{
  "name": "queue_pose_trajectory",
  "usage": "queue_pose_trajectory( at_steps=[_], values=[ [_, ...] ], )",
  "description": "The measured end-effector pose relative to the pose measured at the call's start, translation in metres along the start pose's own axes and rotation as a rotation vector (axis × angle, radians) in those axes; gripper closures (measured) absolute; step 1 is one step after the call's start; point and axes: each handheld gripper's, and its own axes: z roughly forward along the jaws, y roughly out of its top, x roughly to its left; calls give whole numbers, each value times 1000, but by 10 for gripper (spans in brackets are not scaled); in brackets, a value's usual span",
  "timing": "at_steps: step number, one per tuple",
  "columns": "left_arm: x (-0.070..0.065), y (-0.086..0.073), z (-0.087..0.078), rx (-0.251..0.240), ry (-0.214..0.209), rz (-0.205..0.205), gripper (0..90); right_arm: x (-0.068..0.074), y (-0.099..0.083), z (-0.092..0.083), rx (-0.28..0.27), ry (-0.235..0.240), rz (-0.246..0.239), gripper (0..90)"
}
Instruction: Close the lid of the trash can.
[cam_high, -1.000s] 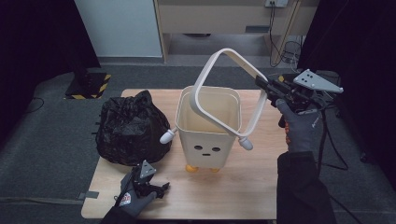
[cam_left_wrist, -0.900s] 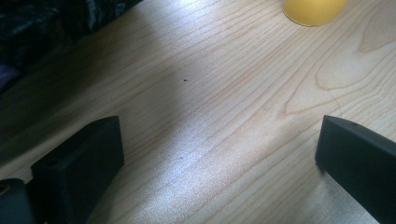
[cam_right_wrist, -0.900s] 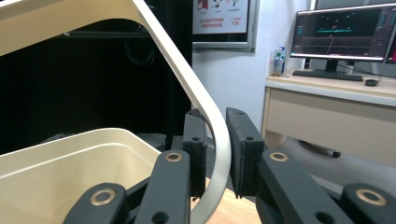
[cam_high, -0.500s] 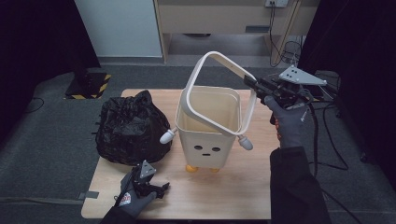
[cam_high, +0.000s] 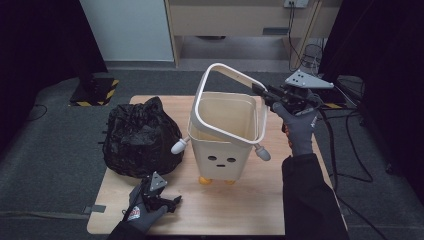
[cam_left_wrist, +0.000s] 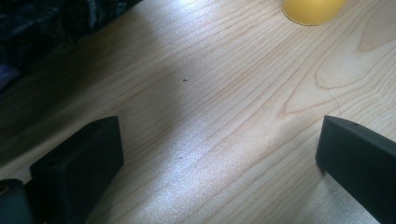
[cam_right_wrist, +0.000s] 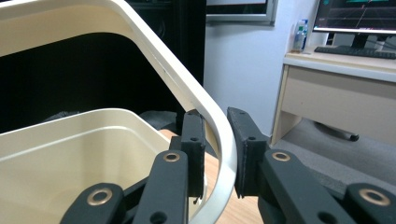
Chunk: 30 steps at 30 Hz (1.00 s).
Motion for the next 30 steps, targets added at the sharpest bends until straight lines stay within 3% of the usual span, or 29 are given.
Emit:
queue_pose_trajectory(
  at_steps=[17,30],
  values=[
    [0,0,0,-2,0,1,0,3,-10,19,91,17,-17,759],
    [0,0,0,-3,0,0,0,4,-10,19,89,0,-11,682]
  ],
)
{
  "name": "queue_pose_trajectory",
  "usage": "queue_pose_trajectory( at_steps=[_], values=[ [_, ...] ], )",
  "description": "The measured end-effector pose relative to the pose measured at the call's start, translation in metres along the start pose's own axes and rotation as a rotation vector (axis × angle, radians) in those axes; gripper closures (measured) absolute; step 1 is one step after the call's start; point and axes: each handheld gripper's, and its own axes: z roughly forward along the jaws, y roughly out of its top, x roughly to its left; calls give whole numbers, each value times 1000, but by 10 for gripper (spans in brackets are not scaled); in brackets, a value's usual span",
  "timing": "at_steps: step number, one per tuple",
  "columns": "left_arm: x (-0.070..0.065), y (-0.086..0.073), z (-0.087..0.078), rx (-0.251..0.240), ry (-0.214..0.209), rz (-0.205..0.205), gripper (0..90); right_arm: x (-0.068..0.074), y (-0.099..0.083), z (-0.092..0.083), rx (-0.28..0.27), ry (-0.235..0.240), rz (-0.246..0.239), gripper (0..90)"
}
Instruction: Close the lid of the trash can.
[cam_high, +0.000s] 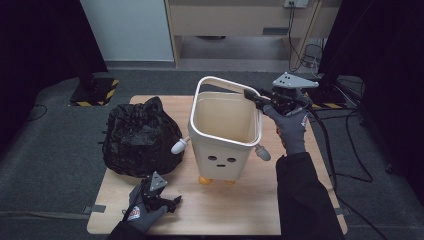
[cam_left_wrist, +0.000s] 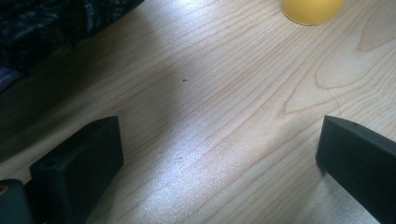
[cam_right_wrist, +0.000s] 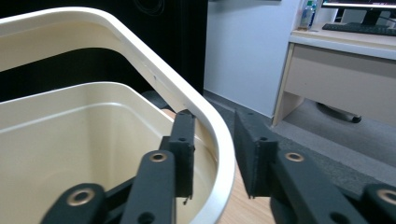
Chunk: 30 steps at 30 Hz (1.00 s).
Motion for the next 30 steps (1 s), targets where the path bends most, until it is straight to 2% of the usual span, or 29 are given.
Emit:
queue_pose_trajectory(
  at_steps=[4,10,18,24,30],
  values=[
    [0,0,0,0,0,0,0,0,0,-2,-11,8,-10,649],
    [0,0,0,1,0,1,0,1,0,-5,-16,29,-18,702],
    [0,0,0,0,0,1,0,1,0,-7,-23,34,-27,714],
    [0,0,0,1,0,1,0,-2,-4,-9,-48,48,-13,723],
    [0,0,0,1,-1,1,0,-2,-1,-10,-37,56,-22,735]
  ],
)
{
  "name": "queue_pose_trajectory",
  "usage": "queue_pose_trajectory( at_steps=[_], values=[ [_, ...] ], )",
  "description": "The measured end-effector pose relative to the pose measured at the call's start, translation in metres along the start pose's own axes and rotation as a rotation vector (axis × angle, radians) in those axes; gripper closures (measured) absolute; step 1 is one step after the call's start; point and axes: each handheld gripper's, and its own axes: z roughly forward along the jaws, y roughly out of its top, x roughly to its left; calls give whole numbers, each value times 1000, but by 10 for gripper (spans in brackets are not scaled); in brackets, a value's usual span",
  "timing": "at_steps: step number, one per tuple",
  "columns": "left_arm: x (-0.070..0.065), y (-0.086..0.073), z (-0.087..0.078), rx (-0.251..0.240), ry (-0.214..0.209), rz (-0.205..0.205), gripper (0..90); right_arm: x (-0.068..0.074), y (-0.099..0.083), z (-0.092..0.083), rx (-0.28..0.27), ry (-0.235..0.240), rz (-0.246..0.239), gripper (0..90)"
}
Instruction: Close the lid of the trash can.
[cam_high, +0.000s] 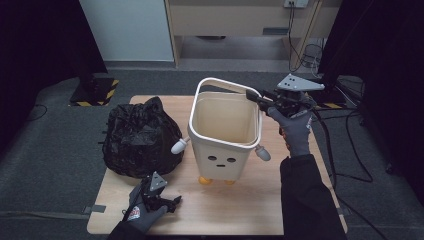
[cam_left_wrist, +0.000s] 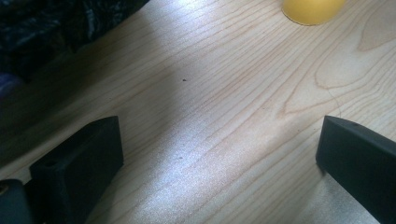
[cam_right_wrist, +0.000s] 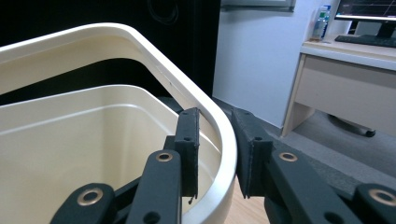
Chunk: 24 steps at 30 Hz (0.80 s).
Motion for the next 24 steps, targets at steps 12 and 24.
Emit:
queue_pose_trajectory(
  at_steps=[12,24],
  values=[
    [0,0,0,-1,0,-1,0,-6,14,-6,3,67,20,747],
    [0,0,0,-5,-1,-5,0,-9,17,1,19,44,31,736]
  ],
)
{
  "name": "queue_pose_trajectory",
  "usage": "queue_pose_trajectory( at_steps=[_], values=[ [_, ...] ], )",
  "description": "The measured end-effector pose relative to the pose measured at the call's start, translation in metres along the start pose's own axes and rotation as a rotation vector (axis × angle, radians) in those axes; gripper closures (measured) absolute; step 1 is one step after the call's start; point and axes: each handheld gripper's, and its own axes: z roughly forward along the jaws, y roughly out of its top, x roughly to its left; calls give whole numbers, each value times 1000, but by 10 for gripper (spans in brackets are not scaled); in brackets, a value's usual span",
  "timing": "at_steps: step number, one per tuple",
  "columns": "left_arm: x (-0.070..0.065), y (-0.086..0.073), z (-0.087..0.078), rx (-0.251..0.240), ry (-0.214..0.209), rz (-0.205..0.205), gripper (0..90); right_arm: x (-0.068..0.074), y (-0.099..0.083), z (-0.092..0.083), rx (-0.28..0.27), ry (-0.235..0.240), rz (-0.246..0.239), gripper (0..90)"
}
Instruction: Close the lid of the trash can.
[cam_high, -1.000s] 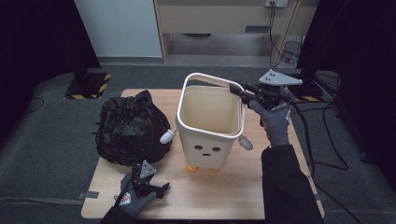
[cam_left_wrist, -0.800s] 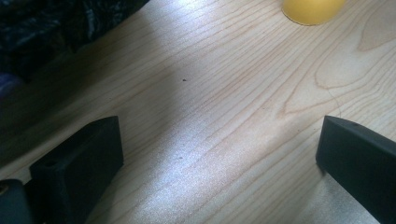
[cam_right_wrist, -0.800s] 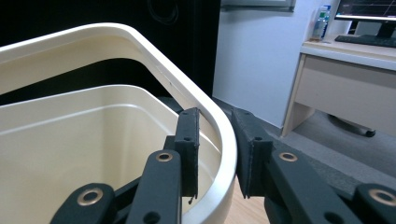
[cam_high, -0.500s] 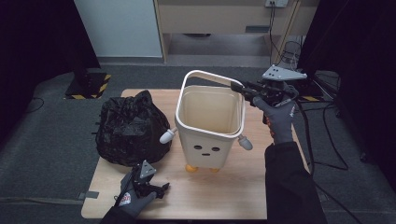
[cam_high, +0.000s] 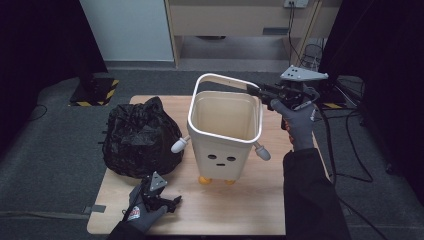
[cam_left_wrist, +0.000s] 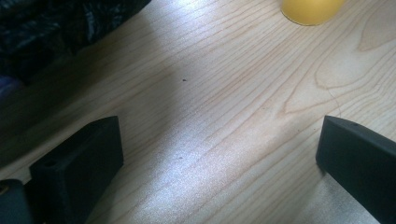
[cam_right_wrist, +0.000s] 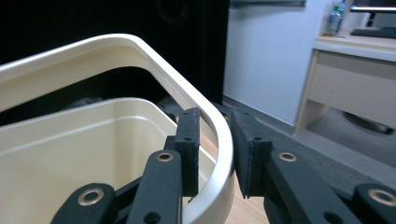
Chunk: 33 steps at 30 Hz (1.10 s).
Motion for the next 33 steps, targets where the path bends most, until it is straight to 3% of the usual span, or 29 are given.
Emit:
queue_pose_trajectory(
  at_steps=[6,11,16,19,25,33],
  values=[
    [0,0,0,4,-1,5,0,4,-10,15,55,-66,-36,699],
    [0,0,0,5,-1,6,0,4,-14,17,39,-73,-29,619],
    [0,0,0,4,-1,6,0,3,-13,9,-8,-128,-23,482],
    [0,0,0,4,-1,6,0,1,-12,2,-39,-160,-11,446],
    [0,0,0,4,-1,6,0,-6,-20,-14,-80,-229,13,421],
    [0,0,0,5,-1,6,0,-10,-38,-32,-86,-298,31,398]
  ],
)
